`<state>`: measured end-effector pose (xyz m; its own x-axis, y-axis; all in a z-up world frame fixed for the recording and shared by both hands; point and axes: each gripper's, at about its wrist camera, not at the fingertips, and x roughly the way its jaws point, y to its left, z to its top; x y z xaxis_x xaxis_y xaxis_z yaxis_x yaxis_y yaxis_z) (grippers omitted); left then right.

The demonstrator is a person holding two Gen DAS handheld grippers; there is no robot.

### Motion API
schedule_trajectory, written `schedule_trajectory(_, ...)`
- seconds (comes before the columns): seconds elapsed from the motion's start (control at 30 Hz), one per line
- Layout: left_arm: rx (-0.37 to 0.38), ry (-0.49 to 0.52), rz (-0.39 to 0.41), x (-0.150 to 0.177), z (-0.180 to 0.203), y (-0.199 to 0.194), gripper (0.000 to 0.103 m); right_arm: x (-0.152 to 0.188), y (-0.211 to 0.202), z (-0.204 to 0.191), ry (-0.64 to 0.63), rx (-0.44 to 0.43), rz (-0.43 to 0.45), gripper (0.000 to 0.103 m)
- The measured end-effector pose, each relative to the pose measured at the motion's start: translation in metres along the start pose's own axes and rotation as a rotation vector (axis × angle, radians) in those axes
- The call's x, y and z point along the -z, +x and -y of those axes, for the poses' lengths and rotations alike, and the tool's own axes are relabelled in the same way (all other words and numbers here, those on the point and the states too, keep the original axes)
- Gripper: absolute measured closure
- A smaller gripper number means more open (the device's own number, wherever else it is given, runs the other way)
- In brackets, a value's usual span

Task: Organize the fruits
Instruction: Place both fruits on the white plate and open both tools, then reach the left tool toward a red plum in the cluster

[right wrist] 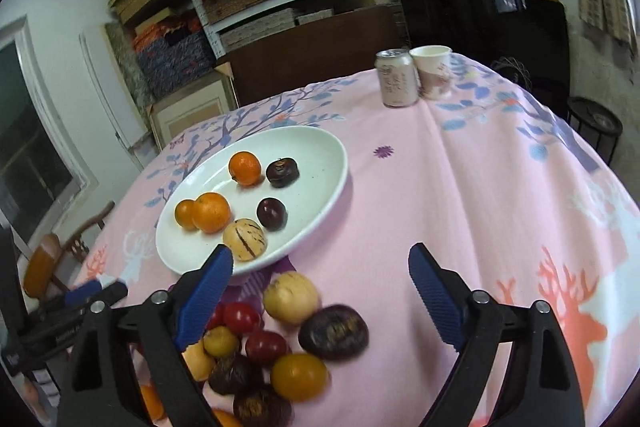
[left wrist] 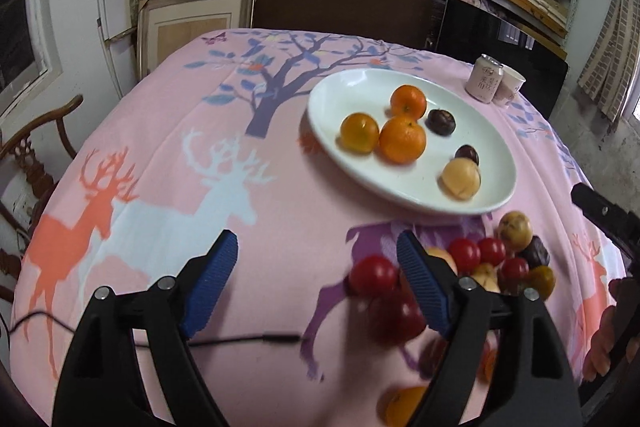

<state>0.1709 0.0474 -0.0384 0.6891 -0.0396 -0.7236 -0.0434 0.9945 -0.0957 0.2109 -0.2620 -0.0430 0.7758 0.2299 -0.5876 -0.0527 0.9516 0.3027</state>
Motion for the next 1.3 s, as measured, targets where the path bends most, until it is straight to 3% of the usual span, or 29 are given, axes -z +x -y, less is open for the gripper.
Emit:
schedule_trajectory(0.23, 0.080, 0.041, 0.015, 0.029, 0.006, -0.022, 0.018, 0.010, -0.013, 0.016, 0.051, -0.016, -0.003, 0.010)
schedule_trajectory(0.53, 0.074, 0.135, -0.045, 0.034, 0.027, -0.008, 0.017, 0.010, -0.014, 0.018, 0.062, -0.005, -0.003, 0.009)
schedule_trajectory(0.63, 0.023, 0.158, -0.079, 0.037, 0.031, 0.002, 0.017, 0.010, -0.015, 0.018, 0.060, -0.003, -0.004, 0.009)
schedule_trajectory(0.73, -0.011, 0.135, -0.081, 0.037, 0.022, 0.004, 0.015, 0.010, -0.014, 0.017, 0.057, -0.003, -0.008, 0.007)
schedule_trajectory(0.83, -0.056, 0.046, -0.027, 0.030, 0.000, -0.006, 0.015, 0.010, -0.016, 0.018, 0.057, -0.005, -0.004, 0.007)
schedule_trajectory(0.97, -0.032, -0.043, -0.028, 0.023, -0.021, -0.008, 0.016, 0.010, -0.016, 0.018, 0.069, -0.011, -0.006, 0.007)
schedule_trajectory(1.3, 0.019, 0.086, -0.057, 0.032, 0.011, -0.005, 0.016, 0.011, -0.015, 0.017, 0.063, -0.010, -0.015, 0.007)
